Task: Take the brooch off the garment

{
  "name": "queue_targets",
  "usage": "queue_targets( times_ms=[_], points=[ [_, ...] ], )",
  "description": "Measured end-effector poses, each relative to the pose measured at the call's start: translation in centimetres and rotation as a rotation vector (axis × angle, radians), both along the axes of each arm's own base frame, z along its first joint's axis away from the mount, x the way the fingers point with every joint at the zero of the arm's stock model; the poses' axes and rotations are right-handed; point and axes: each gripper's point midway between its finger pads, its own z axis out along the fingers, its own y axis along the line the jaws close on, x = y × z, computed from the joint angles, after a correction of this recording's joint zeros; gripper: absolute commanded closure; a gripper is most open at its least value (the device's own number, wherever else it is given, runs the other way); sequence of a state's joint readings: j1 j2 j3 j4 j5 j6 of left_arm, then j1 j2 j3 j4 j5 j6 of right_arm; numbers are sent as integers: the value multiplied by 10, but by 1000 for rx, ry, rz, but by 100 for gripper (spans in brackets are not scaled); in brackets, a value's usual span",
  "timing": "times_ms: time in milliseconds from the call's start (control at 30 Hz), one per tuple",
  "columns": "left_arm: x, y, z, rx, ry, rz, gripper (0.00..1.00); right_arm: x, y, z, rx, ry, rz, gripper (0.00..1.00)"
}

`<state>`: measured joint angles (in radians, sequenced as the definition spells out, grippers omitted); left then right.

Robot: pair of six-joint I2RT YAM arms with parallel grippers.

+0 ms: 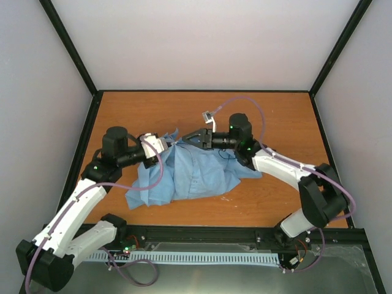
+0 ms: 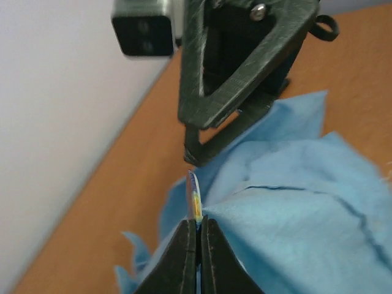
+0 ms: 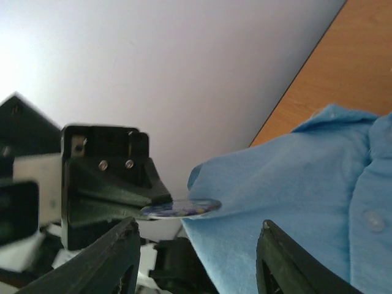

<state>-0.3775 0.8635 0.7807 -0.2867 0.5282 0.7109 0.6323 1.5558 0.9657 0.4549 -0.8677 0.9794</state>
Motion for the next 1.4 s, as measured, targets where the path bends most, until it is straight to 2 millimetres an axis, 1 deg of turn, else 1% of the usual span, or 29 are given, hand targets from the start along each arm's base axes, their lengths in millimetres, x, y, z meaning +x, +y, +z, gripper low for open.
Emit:
queue_targets(
  times_ms=[67, 133, 233, 300, 400, 500, 600, 700, 767, 900, 1000, 1067, 1133, 1233, 1333, 1367, 1400],
  points=[
    [-7, -6, -1, -51, 141, -20, 99, -6, -11, 5, -5, -87, -11, 49],
    [-15, -13, 1, -96, 262, -49, 99, -17, -20, 14, 2, -197, -11, 48],
    [-26, -22, 11, -158, 411, -100, 99, -33, -32, 25, 13, -347, -7, 47],
    [-30, -28, 20, -192, 481, -131, 99, -41, -37, 31, 18, -436, -3, 46],
    [-38, -32, 27, -220, 559, -166, 99, -50, -42, 35, 22, -548, 16, 46],
    [-44, -35, 30, -231, 629, -192, 99, -55, -43, 38, 23, -629, 34, 47],
    [-47, -37, 29, -228, 690, -207, 99, -61, -43, 38, 22, -702, 60, 48],
    [-50, -38, 24, -218, 750, -215, 99, -69, -39, 35, 10, -759, 106, 48],
    [-52, -39, 20, -209, 785, -221, 99, -75, -34, 35, 4, -796, 146, 51],
    [-53, -40, 18, -191, 817, -229, 99, -78, -28, 39, -4, -848, 194, 58],
    [-55, -39, 18, -180, 825, -235, 99, -78, -25, 38, -15, -856, 220, 62],
    [-55, -39, 18, -174, 829, -239, 99, -78, -24, 36, -23, -859, 238, 61],
    [-56, -39, 18, -167, 832, -242, 99, -79, -22, 32, -34, -853, 256, 55],
    [-57, -39, 18, -162, 833, -248, 99, -79, -20, 26, -55, -850, 273, 55],
    [-58, -39, 16, -155, 843, -250, 99, -80, -20, 22, -68, -852, 280, 60],
    [-58, -39, 15, -153, 848, -250, 99, -80, -20, 22, -69, -855, 282, 64],
    [-58, -39, 15, -151, 852, -250, 99, -80, -20, 21, -69, -858, 283, 70]
  ],
)
